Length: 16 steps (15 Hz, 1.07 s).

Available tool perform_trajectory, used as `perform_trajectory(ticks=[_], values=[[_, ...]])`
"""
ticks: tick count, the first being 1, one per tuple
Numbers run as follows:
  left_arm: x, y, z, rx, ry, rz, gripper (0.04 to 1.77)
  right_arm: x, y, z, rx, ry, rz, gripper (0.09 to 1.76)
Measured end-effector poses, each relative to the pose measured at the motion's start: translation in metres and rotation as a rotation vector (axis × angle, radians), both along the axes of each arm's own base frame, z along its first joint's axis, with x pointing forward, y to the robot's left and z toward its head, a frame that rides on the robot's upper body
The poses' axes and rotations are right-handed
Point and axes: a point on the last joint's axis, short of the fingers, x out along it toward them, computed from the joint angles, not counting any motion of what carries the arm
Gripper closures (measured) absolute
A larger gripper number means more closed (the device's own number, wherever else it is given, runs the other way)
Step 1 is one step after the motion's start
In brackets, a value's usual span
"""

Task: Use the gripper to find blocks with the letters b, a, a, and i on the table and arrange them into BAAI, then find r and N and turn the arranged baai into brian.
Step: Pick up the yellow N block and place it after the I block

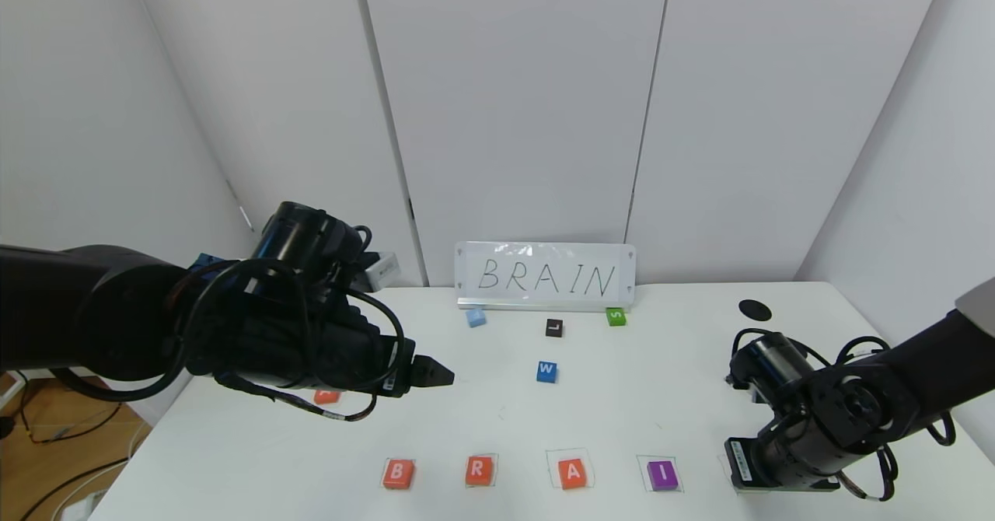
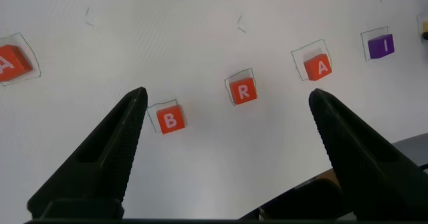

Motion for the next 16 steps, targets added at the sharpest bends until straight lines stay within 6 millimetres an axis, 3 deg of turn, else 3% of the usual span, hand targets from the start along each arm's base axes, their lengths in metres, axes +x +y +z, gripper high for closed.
perform_trajectory(ticks=[8,11,16], values=[[-0.0002,0.0,0.0004,0.0,-0.002,-0.001,0.09,-0.0002,0.0007,0.0,0.0,0.0,0.003,1.26],[-0.0002,0.0,0.0004,0.0,-0.002,-0.001,0.09,-0.0009,0.0009,-0.0005,-0.001,0.004,0.005,0.9],[-0.0002,0.0,0.0004,0.001,-0.002,-0.001,0.09,-0.0009,0.0014,-0.0004,-0.002,0.003,0.007,0.54]])
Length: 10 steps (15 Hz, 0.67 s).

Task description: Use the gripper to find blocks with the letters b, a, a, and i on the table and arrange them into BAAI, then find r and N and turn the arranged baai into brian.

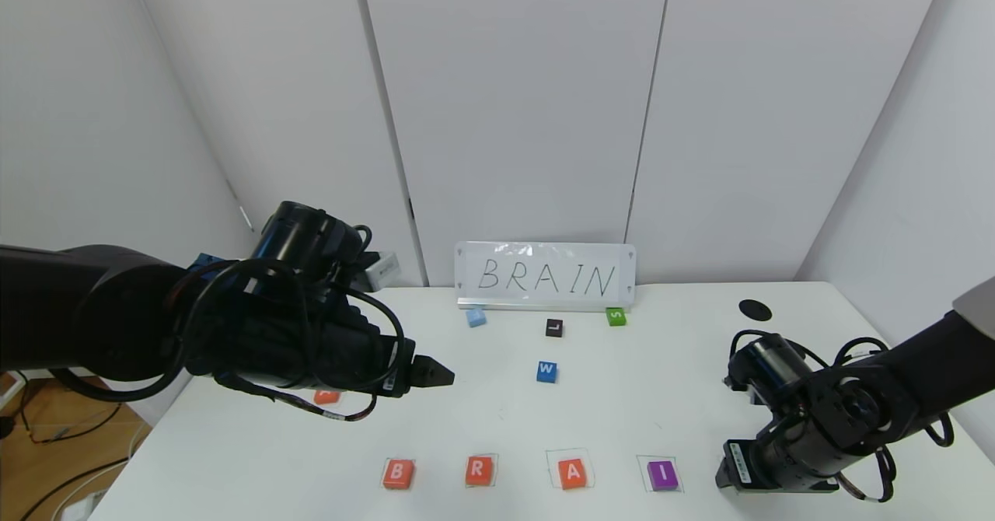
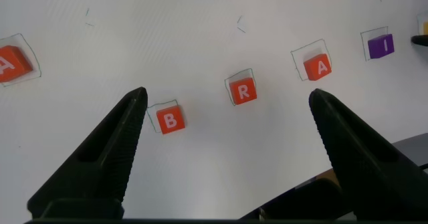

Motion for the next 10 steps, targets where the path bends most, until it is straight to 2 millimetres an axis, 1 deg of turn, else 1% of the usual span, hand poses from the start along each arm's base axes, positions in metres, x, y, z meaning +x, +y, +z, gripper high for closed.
perform_trajectory(ticks=[4,10], values=[[0.0,-0.0001,0.0,0.0,0.0,0.0,0.09,0.0003,0.0001,0.0002,0.001,-0.003,-0.002,0.38],[-0.0001,0.0001,0.0,0.0,0.001,0.0,0.09,0.0002,-0.0004,0.0012,0.003,-0.005,-0.002,0.25]])
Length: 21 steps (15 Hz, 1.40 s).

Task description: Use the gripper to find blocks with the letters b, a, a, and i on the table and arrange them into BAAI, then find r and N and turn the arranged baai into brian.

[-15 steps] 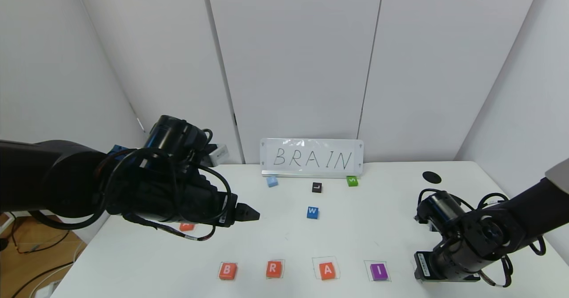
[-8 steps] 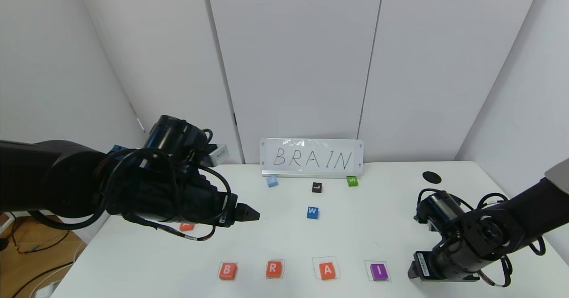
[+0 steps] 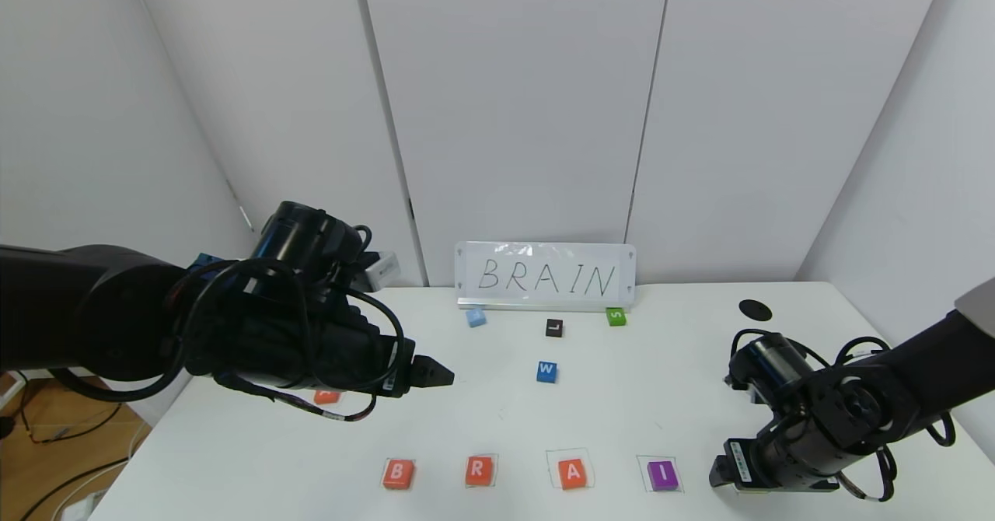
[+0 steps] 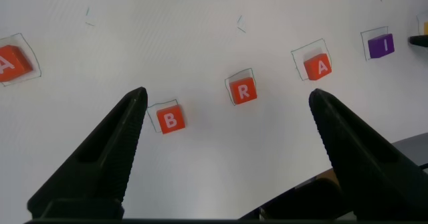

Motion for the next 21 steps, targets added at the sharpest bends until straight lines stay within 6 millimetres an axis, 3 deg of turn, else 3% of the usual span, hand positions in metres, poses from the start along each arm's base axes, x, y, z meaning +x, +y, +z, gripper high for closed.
perform_trajectory(ticks=[9,15,21], values=[[-0.001,0.0,0.002,-0.003,-0.007,0.0,0.09,-0.002,-0.002,0.014,0.02,-0.04,-0.003,0.17],[-0.005,-0.002,0.004,-0.003,-0.011,-0.013,0.09,-0.009,-0.006,0.041,0.037,-0.12,-0.009,0.16],[-0.015,0.001,0.019,-0.02,-0.056,-0.017,0.09,-0.028,-0.006,0.073,0.06,-0.198,0.004,0.15]])
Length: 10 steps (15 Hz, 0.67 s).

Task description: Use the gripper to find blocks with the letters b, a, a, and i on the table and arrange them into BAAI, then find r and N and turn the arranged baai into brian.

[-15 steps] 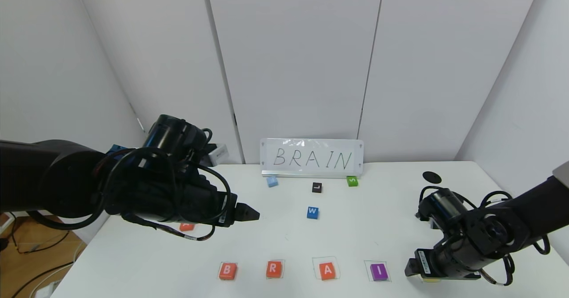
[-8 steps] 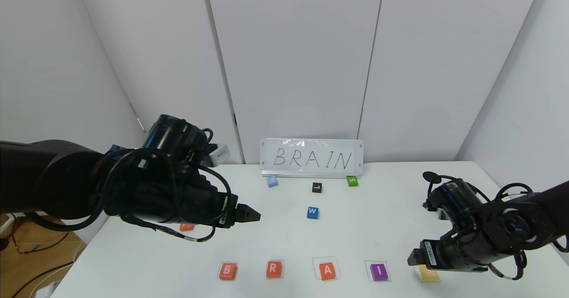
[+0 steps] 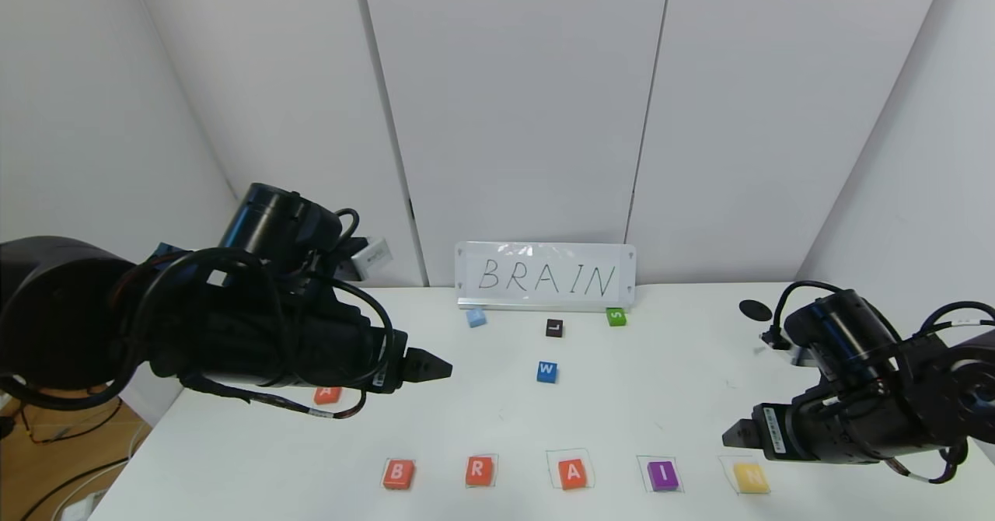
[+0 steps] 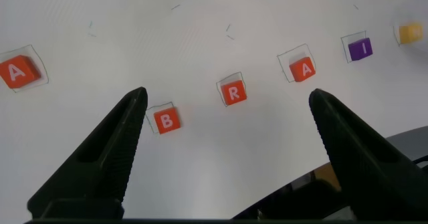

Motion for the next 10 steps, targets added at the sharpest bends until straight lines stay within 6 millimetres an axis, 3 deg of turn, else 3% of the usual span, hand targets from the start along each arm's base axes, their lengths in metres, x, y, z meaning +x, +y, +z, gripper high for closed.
perform_trajectory(ticks=[5,10], values=[[-0.028,0.006,0.023,-0.008,-0.027,-0.008,0.09,-0.034,-0.008,0.04,0.014,-0.053,0.005,0.15],[-0.078,0.027,0.038,-0.02,-0.079,-0.012,0.09,-0.094,-0.025,0.087,0.041,-0.147,0.008,0.15]])
